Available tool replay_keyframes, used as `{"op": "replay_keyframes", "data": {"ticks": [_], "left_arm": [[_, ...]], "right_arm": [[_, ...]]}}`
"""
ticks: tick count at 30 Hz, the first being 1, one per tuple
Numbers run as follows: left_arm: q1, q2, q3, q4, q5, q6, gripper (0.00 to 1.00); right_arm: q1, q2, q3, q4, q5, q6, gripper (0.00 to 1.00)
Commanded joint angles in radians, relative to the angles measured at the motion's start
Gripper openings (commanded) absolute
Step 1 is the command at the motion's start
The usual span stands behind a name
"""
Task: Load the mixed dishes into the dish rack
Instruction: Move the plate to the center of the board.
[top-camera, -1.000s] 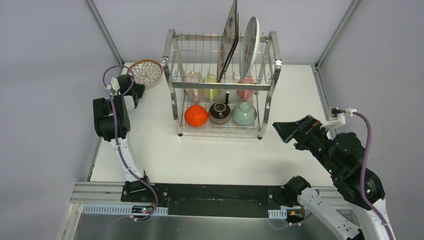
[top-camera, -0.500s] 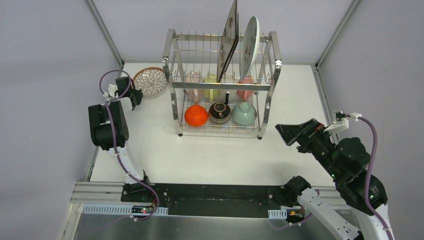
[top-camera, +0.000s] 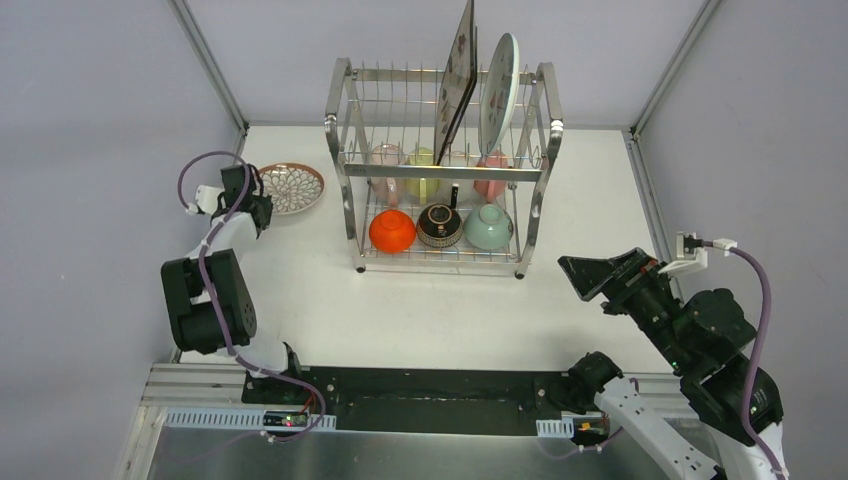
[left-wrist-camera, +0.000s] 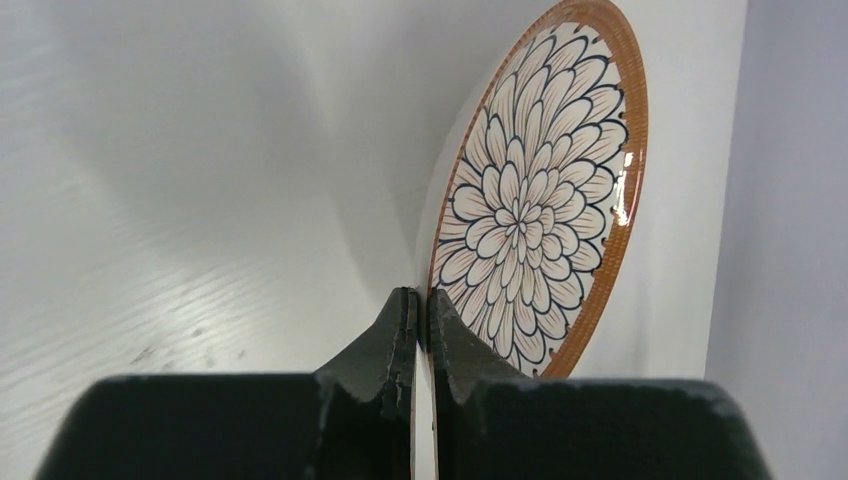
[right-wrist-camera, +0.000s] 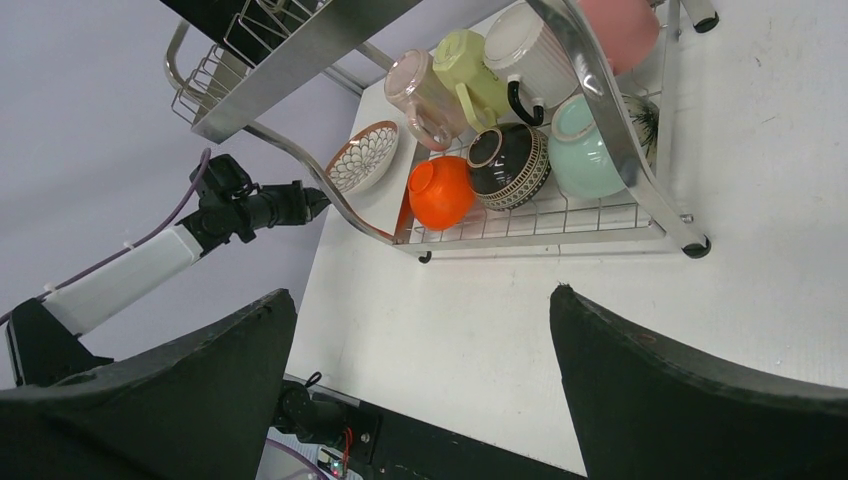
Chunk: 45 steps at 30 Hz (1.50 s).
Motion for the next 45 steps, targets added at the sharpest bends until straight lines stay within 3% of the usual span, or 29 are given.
{"op": "replay_keyframes", "data": {"ticks": [1,14,22,45], "left_arm": [[-0.011,-0.153,-0.082,-0.077,-0.021,-0.069,0.0],[-0.07,-0.472,-0.172,-0.525,-0.139,-0.077,0.0],[-0.074,-0.497,-0.142,-0.826,-0.25,-0.149,0.0],[-0.074,-0.497,-0.23,-0.929,-0.173,-0.223,0.0]], "right_arm": [[0.003,-0.016,0.014,0.002,-0.003,0.017,1.0],[0.003,0.016,0.028,-0.026,-0.029,0.005,1.0],[0.004,0.069,0.104,-0.057,-0.018,-0.027,1.0],[0.003,0.085,0.084,-0.024,-0.023,-0.031,1.0]]}}
